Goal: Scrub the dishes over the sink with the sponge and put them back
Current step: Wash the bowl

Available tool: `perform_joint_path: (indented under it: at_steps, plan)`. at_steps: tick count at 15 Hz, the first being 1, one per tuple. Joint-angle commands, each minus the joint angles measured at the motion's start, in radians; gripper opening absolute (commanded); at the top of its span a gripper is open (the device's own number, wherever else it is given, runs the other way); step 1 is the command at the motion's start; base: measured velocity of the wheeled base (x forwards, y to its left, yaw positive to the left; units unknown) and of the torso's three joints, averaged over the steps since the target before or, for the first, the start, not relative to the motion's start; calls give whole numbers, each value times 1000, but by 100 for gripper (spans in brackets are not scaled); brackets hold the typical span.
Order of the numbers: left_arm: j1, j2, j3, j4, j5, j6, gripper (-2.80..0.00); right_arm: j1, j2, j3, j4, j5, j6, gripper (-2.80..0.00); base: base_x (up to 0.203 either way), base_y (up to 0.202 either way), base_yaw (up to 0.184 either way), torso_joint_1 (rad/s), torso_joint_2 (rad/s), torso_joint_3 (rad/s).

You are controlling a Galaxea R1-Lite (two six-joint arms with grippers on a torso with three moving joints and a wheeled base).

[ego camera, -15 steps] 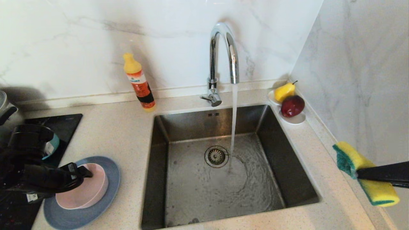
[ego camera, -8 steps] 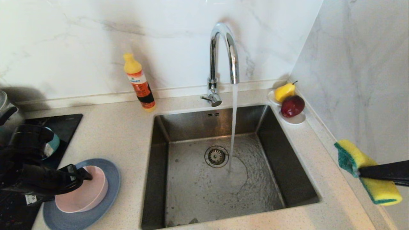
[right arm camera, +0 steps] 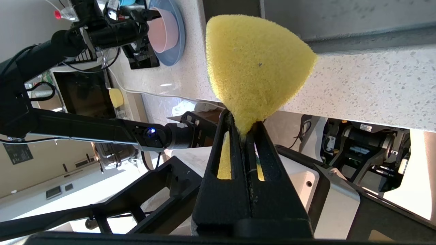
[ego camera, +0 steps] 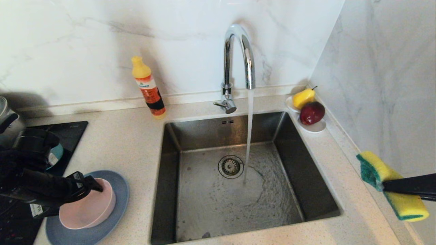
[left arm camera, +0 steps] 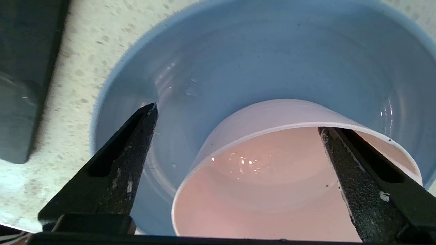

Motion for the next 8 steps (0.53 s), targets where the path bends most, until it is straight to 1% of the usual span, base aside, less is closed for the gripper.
perform_joint_path:
  at_steps: [1, 4, 5, 6, 8]
  plan:
    - [0, 13, -1, -1, -2, -4, 0, 0, -1, 0, 3, 4, 3, -280, 0, 0, 0, 0, 0, 0]
    - [1, 41, -7, -5, 1, -4, 0, 0, 1, 0, 3, 4, 3, -280, 0, 0, 0, 0, 0, 0]
    - [3, 46, -7, -12, 2, -4, -98, -1, 2, 0, 3, 4, 3, -280, 0, 0, 0, 0, 0, 0]
    - [4, 52, -8, -13, 4, -4, -280, 0, 4, -1, 1, 4, 3, -280, 0, 0, 0, 0, 0, 0]
    - [14, 51, -18, -10, 6, -2, -280, 0, 8, -7, 1, 4, 4, -280, 0, 0, 0, 0, 0, 0]
